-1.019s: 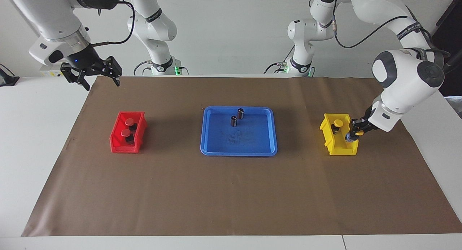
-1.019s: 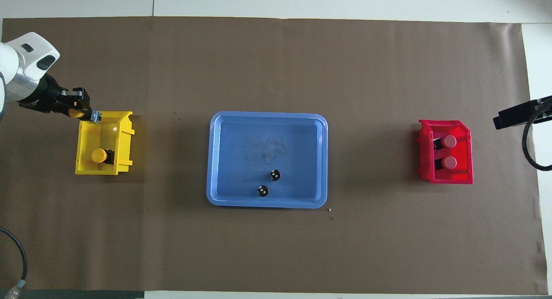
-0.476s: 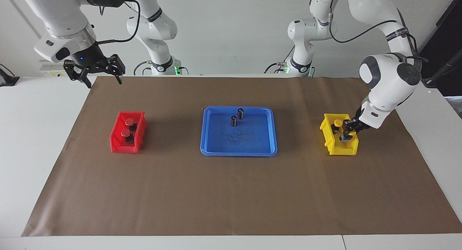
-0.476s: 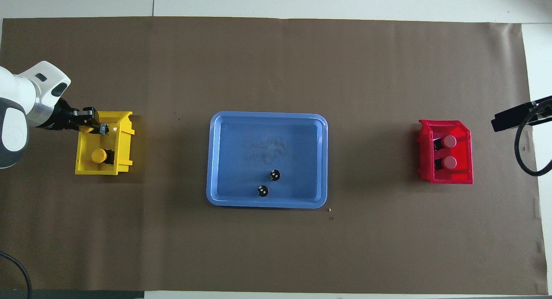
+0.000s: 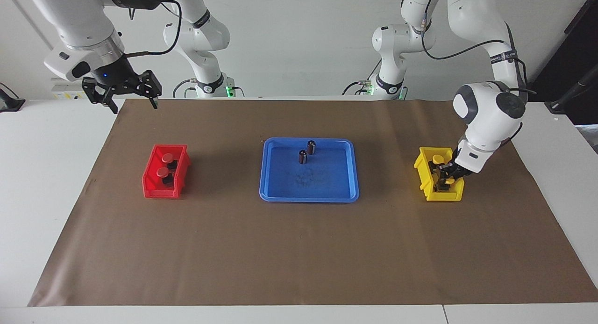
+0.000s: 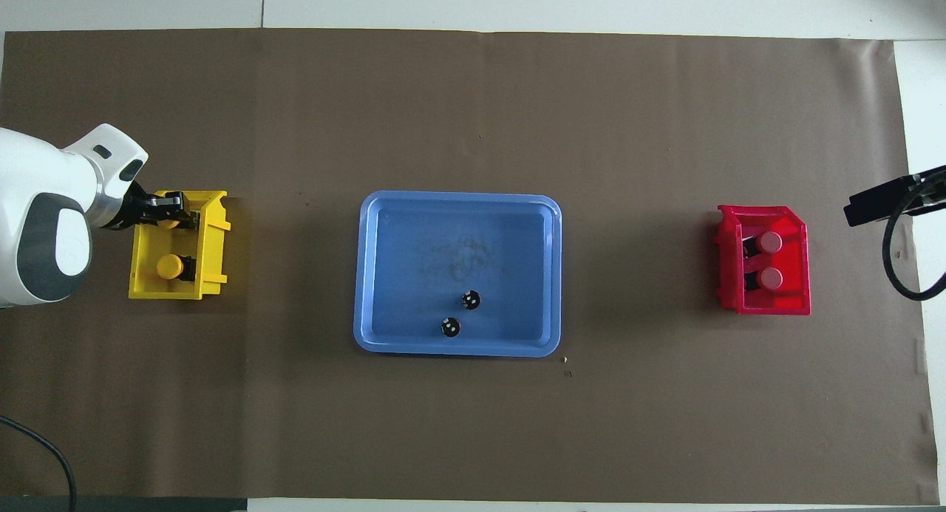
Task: Sort red and yellow buttons by color
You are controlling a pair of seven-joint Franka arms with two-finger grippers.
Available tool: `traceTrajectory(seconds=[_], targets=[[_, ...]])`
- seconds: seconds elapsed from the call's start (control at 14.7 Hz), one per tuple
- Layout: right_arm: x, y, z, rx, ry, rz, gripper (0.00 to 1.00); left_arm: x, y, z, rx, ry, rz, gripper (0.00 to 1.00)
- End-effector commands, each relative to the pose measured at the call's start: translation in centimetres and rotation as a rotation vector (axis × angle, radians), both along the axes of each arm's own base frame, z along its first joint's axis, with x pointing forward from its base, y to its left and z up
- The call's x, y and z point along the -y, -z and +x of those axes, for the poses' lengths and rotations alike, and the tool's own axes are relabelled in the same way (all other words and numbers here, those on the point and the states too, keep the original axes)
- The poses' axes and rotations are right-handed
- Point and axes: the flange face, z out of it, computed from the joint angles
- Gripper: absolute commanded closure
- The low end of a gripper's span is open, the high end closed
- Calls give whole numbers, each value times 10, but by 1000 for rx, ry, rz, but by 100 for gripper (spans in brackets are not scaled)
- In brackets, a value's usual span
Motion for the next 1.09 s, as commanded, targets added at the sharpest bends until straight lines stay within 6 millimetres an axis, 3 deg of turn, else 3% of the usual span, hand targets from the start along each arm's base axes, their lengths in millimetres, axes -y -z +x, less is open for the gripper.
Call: traceTrajectory(seconds=[0.0,0.14,0.34,0.48,0.75,1.02], targets=[[4,0,0,-22,27,-12,1,5,-1,-1,3,3,14,42],[3,1,-2,-43,61,-16,1,6,-15,1,-7,8,14,37],[9,2,-1,-43,68,-31,1,5,-55,12,-59,22,15,27],[9,3,-2,-51,69,-37,1,7,-83,18,-75,45,15,0],[6,0,-6,-58,72,-38,1,8,-155,20,-87,199,58,0],[11,-1,-6,-55,78,-36,1,19,-232,6,-24,177,9,0]])
